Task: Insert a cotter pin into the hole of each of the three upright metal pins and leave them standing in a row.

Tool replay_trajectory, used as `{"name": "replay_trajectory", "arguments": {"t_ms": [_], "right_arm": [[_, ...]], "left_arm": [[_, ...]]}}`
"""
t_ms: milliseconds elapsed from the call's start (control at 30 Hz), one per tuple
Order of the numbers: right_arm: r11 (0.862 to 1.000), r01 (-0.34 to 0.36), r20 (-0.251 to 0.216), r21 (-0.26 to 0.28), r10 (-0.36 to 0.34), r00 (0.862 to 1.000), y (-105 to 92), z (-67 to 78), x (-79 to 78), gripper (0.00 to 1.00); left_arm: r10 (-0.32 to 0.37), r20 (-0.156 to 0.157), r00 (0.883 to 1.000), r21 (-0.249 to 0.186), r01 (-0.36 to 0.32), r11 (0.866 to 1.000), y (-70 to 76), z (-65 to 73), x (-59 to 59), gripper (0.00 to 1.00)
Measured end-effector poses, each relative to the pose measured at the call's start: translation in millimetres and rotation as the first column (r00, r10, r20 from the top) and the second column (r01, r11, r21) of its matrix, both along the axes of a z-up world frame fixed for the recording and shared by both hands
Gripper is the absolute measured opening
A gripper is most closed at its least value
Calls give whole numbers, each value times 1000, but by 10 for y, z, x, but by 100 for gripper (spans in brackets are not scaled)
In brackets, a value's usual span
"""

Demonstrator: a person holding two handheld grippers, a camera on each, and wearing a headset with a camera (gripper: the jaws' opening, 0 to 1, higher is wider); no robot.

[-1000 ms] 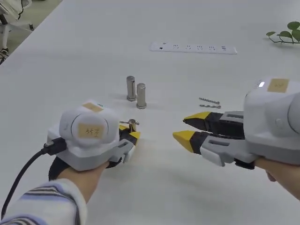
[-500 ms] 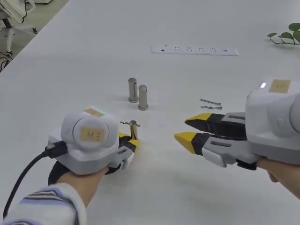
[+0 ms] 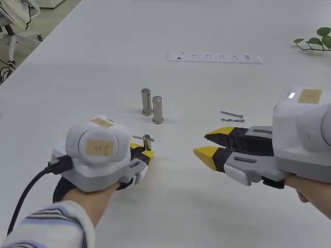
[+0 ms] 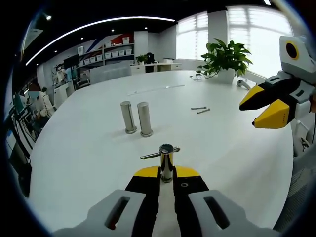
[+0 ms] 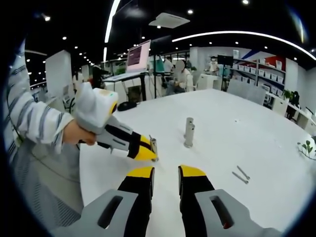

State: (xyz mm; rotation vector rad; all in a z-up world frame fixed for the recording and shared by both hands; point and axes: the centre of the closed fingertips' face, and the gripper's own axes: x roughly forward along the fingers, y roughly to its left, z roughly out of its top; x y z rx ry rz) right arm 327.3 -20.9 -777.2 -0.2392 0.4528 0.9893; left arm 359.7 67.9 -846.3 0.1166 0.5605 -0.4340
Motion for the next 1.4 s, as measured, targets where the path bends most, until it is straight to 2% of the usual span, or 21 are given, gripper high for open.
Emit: {"name": "replay_trajectory", "arguments": {"t_ms": [300,400,500,633,667,733,767,933,1133,1400], "right_arm": [[1000,12,-2,3,-12,1000,-37,17,13,20],[1000,17,-1,6,-17,1000,-49,27,18,20],[1000,22,0,8,-22,1000,-70,37,18,20],[1000,29,1,11,-29,1000,-124,56,21,20],[999,30,0,12,-30,1000,-134,59,20,20],[999,32,2,10,-32,999,-161,62,23,20],[999,35,6,9,-35,999,-179,65,26,21],[998,55,11,17,-55,998,-262,93,37,23],[997,76,27,24,-77,997,-382,138,35,27],[994,106,28,33,-107,994,-542,189,3,34]], "left_arm": [[10,-3,1000,12,-10,1000,0,6,15,7],[27,-6,1000,15,-27,1000,5,6,18,7],[66,-22,998,17,-65,998,13,12,15,7],[97,-9,995,10,-97,995,16,61,50,7],[96,-3,995,28,-95,995,11,74,63,7],[95,0,995,29,-95,995,-17,103,71,7],[107,-1,994,11,-107,994,-33,123,82,7],[110,7,994,18,-111,994,-110,155,99,7],[105,9,994,22,-105,994,-232,156,101,7],[137,1,991,19,-137,990,-287,110,110,7]]}}
